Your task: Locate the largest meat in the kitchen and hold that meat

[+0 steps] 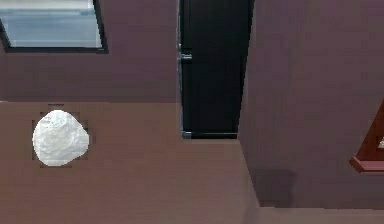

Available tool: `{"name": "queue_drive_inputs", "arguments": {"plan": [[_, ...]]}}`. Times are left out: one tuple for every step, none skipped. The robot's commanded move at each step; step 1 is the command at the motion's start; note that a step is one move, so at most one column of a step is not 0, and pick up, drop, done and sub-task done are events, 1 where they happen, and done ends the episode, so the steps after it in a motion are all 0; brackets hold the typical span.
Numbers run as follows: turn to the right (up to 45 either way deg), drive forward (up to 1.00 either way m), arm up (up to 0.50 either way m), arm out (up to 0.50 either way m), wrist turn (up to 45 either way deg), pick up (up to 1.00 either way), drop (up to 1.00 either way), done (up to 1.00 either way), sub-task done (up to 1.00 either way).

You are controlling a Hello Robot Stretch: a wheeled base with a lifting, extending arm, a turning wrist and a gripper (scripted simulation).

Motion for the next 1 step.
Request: {"name": "queue_drive_inputs", "arguments": {"plan": [[-45.0,0.00,0.00,0.00,0.0,0.00,0.00,0.00,0.00]]}}
